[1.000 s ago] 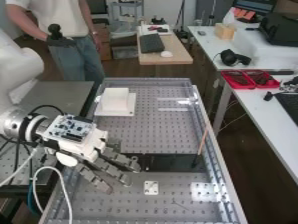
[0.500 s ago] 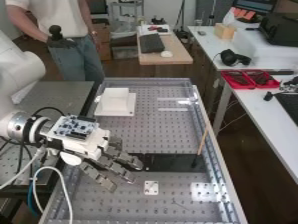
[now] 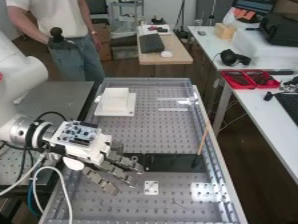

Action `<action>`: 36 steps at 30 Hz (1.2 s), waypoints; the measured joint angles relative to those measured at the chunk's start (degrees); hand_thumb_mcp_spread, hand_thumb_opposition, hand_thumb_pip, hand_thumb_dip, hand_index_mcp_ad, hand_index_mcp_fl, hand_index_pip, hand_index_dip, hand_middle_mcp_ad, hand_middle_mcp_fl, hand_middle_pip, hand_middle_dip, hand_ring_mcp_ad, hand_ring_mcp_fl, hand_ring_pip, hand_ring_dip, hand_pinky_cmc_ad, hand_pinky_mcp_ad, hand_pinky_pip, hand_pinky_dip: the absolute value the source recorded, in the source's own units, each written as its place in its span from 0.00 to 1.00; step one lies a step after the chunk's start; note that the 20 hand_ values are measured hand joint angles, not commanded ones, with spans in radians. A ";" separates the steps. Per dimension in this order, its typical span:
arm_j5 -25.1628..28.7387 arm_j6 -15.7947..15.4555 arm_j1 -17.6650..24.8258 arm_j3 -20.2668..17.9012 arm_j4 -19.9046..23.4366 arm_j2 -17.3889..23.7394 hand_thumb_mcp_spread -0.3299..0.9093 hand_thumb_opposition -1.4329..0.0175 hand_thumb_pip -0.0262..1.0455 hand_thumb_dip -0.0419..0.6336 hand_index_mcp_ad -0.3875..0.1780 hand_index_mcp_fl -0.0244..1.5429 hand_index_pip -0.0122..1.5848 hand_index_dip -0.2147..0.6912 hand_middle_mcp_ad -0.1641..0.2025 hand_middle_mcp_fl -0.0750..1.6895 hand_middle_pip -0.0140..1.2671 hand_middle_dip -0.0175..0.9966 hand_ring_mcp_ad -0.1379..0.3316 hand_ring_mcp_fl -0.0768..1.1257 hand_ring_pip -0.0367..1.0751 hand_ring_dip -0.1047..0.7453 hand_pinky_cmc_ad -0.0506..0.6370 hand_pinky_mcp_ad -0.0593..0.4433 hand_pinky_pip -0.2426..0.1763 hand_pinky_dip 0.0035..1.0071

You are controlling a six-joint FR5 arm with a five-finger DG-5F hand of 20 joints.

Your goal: Grab the larger nut and place it in the white container

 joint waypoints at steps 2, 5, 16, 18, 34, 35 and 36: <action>-0.02 0.01 0.04 0.03 0.03 -0.13 0.53 0.37 0.75 0.34 0.33 0.02 0.98 0.32 0.65 0.05 0.11 0.22 0.65 0.07 0.19 0.30 0.61 0.74 0.36 0.62; -0.15 -0.01 0.13 0.05 0.04 -0.28 0.53 0.37 0.75 0.34 0.33 0.02 0.98 0.32 0.65 0.05 0.11 0.22 0.64 0.07 0.19 0.30 0.61 0.74 0.36 0.62; -0.81 -0.54 -0.32 0.31 0.41 -0.50 0.54 0.37 0.76 0.34 0.33 0.02 0.98 0.32 0.65 0.05 0.11 0.20 0.65 0.06 0.21 0.28 0.61 0.74 0.35 0.62; -1.01 -0.68 -0.37 0.42 0.21 -0.62 0.54 0.37 0.77 0.34 0.33 0.02 0.98 0.32 0.65 0.05 0.11 0.20 0.64 0.06 0.21 0.28 0.60 0.74 0.35 0.62; -1.22 -0.56 0.11 -0.28 1.30 -0.95 0.54 0.38 0.78 0.37 0.34 0.13 0.96 0.31 0.65 0.05 0.11 0.18 0.64 0.07 0.24 0.25 0.58 0.73 0.36 0.66; -1.20 -0.54 0.12 -0.31 1.38 -0.95 0.54 0.38 0.78 0.37 0.35 0.14 0.96 0.30 0.65 0.05 0.11 0.18 0.64 0.07 0.24 0.25 0.56 0.70 0.36 0.66; -1.18 -0.51 0.14 -0.37 1.64 -0.95 0.55 0.38 0.78 0.37 0.35 0.15 0.95 0.29 0.65 0.05 0.11 0.18 0.65 0.06 0.24 0.25 0.55 0.70 0.36 0.66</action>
